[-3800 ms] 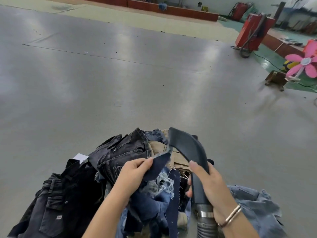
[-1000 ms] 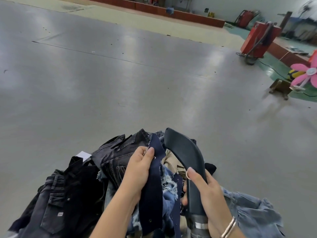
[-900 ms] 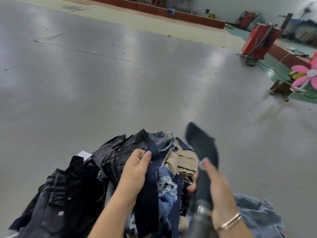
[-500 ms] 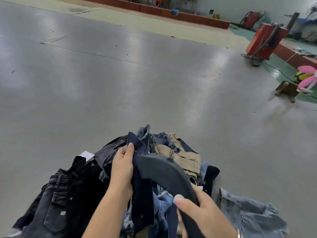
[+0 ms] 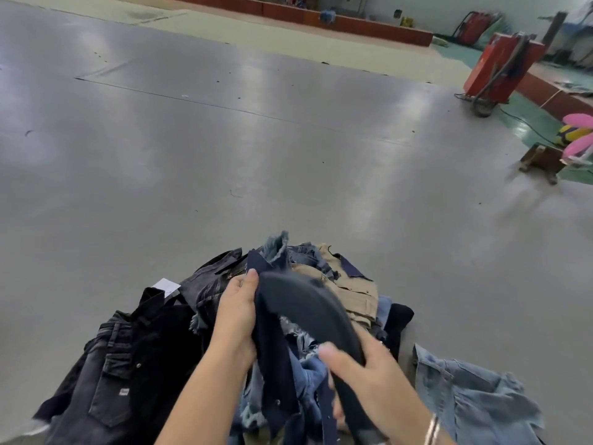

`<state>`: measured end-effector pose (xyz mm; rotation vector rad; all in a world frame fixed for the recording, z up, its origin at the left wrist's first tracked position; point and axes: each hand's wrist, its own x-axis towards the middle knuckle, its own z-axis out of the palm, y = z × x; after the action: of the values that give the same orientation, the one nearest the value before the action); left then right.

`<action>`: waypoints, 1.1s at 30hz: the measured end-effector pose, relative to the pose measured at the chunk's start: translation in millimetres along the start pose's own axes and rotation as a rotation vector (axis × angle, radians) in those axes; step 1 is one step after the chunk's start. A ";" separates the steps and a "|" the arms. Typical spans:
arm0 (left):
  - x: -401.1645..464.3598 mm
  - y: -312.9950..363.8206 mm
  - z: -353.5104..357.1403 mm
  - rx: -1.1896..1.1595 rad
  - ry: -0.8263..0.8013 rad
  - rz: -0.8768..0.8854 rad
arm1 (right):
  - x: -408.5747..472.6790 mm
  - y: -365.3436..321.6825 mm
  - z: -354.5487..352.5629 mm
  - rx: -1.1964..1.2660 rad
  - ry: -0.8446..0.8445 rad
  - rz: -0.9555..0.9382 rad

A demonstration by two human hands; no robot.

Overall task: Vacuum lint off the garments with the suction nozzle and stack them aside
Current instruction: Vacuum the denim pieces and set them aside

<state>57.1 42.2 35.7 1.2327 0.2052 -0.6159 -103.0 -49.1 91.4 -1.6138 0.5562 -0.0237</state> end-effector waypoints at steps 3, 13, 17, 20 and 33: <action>-3.7 -5.6 4.6 0.042 -0.045 0.024 | 8.2 -9.5 -8.6 0.096 0.153 -0.029; 25.2 1.0 -13.0 -0.232 0.203 -0.126 | -13.2 10.9 3.6 -0.138 0.093 -0.021; 27.1 -0.3 -13.5 -0.271 0.280 -0.044 | -12.6 4.0 -6.3 -0.033 0.090 -0.040; 23.8 -3.7 -13.0 -0.236 0.198 -0.150 | -11.4 7.4 -8.1 -0.070 0.052 -0.050; 15.3 0.3 -10.4 -0.265 0.123 -0.209 | -9.9 20.5 -10.5 -0.128 0.018 -0.027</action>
<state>71.8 46.9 25.2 0.9990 0.5077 -0.6698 -122.1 -55.6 76.6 -1.7472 0.5591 -0.0230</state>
